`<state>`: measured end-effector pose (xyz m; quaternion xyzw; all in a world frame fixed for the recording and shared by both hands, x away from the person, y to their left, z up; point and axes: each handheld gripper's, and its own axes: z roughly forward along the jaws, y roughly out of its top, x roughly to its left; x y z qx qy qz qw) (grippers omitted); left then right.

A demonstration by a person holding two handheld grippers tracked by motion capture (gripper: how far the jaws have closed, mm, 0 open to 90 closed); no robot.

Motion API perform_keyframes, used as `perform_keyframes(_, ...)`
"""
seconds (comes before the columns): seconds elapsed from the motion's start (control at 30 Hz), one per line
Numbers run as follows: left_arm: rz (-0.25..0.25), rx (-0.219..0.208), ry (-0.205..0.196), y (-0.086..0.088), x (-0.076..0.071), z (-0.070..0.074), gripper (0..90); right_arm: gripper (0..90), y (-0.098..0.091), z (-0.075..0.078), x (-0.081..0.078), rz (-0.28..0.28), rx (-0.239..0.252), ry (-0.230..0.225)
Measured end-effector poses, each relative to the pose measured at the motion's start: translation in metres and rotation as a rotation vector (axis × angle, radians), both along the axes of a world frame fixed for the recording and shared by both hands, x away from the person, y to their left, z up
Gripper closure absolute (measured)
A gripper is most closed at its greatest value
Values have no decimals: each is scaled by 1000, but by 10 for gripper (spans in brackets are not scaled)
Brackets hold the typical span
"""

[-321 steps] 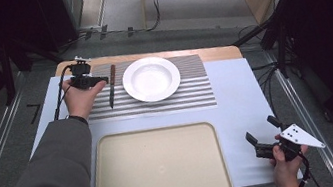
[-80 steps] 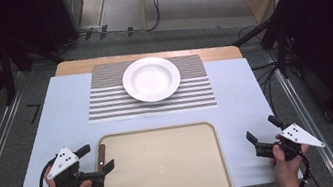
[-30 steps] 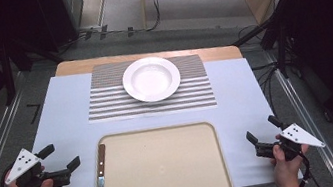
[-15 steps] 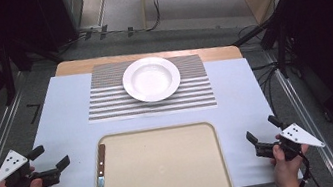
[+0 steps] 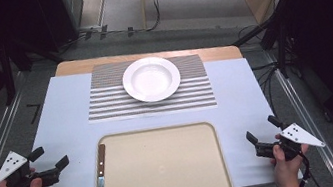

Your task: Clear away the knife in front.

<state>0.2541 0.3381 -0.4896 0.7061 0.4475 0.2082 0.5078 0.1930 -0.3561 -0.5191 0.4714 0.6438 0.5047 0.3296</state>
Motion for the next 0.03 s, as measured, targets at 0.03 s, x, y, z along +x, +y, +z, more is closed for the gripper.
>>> perform_keyframes(0.03, 0, 0, 0, 0, 0, 0, 0, 0, 0, 0, 0, 0, 0, 0)
